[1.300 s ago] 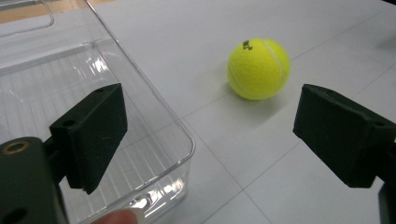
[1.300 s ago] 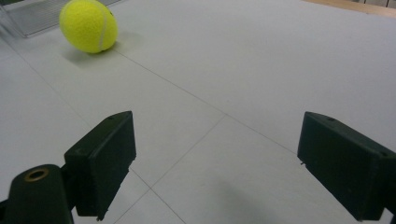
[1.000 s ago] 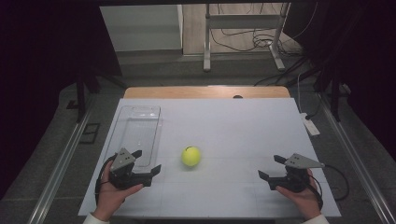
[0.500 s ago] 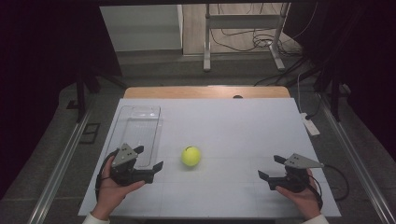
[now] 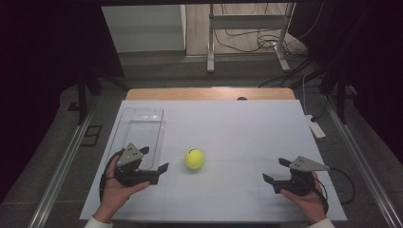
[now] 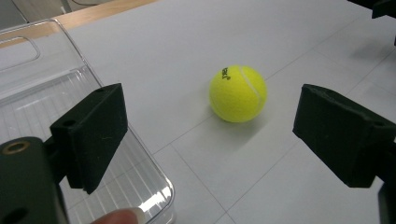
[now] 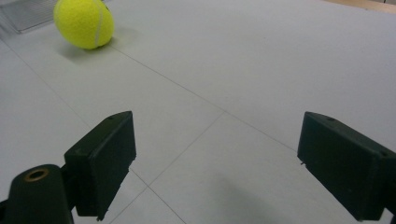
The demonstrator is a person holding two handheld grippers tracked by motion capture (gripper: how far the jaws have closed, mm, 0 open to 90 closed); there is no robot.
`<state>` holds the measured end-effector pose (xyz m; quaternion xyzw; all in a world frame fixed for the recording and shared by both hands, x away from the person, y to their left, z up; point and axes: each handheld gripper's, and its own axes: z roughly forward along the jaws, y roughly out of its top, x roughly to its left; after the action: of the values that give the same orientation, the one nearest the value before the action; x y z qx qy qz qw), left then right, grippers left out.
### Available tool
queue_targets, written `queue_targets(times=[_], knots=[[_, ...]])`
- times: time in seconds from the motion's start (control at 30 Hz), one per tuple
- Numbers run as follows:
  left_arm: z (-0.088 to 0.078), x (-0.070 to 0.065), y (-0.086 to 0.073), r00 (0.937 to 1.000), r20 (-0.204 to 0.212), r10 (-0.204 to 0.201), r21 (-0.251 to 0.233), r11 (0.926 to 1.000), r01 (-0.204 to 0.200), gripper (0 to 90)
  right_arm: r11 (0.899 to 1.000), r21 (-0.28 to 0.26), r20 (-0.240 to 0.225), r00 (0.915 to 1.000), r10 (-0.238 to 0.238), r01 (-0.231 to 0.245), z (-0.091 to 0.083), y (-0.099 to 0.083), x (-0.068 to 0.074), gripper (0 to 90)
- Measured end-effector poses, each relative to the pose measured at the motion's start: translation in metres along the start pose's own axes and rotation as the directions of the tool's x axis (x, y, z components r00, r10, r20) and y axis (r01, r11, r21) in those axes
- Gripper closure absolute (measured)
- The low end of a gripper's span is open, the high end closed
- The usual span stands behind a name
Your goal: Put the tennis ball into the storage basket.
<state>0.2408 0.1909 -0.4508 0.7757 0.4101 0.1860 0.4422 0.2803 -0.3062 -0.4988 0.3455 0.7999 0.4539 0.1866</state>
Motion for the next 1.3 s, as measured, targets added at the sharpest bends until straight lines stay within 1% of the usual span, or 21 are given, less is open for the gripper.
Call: queue_targets(times=[0.37, 0.6, 0.83, 1.1, 1.3], knots=[[0.005, -0.001, 0.006, 0.9998, 0.02, 0.011, 0.017, 0.9998, -0.011, 10.9, 1.0, 0.0, -0.002, 1.0, 0.001, -0.001, 0.001, 0.0, 0.0, 12.0], [0.011, 0.001, 0.01, 0.9995, 0.03, 0.011, 0.029, 0.9995, -0.012, 10.9, 1.0, 0.001, -0.004, 1.0, 0.003, -0.003, 0.001, -0.001, 0.0, 12.0], [0.012, 0.002, 0.013, 0.9993, 0.036, 0.008, 0.033, 0.9994, -0.009, 10.9, 1.0, 0.004, -0.003, 1.0, 0.002, -0.002, 0.001, -0.001, -0.001, 12.0], [0.02, -0.001, 0.023, 0.9979, 0.06, 0.023, 0.066, 0.9975, -0.027, 10.3, 1.0, 0.007, 0.0, 1.0, 0.002, -0.002, 0.002, -0.001, -0.001, 12.1], [0.025, -0.004, 0.029, 0.9967, 0.074, 0.033, 0.076, 0.9964, -0.039, 10.1, 1.0, 0.007, 0.0, 1.0, 0.001, -0.001, 0.002, -0.001, -0.001, 12.0]])
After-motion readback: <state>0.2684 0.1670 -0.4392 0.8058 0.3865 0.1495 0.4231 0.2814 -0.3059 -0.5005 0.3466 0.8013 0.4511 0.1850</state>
